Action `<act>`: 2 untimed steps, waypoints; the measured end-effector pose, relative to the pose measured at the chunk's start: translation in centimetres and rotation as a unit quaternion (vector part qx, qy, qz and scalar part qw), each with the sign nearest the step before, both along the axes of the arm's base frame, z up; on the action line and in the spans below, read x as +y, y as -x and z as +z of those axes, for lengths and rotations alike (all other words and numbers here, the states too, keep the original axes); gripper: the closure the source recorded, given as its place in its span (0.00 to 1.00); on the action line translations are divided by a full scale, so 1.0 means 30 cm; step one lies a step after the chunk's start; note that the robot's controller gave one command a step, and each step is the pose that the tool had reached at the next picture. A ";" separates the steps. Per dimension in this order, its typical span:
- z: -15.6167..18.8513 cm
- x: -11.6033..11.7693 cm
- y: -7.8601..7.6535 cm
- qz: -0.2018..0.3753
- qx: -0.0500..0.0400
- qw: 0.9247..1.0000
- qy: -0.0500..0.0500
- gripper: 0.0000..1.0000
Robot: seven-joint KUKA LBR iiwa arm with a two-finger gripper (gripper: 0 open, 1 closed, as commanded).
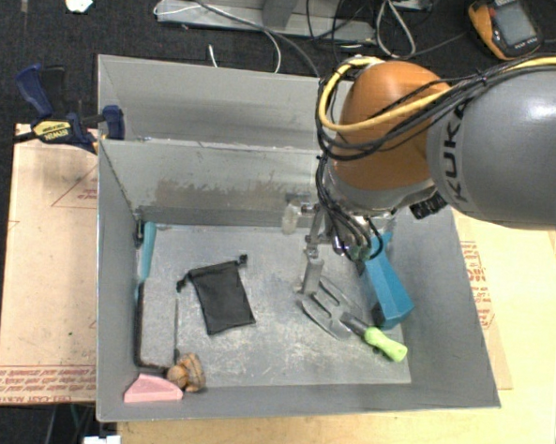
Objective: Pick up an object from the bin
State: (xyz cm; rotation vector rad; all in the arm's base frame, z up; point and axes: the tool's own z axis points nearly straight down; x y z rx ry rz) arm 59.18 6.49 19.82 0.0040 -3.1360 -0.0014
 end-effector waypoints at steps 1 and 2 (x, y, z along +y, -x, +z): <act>0.016 -0.001 -0.004 -0.001 -0.004 1.000 0.000 0.00; -0.033 0.032 -0.006 0.003 -0.010 1.000 0.000 0.00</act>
Offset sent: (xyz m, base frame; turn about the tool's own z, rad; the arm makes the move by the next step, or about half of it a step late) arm -0.0110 0.0616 -0.0934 -0.0577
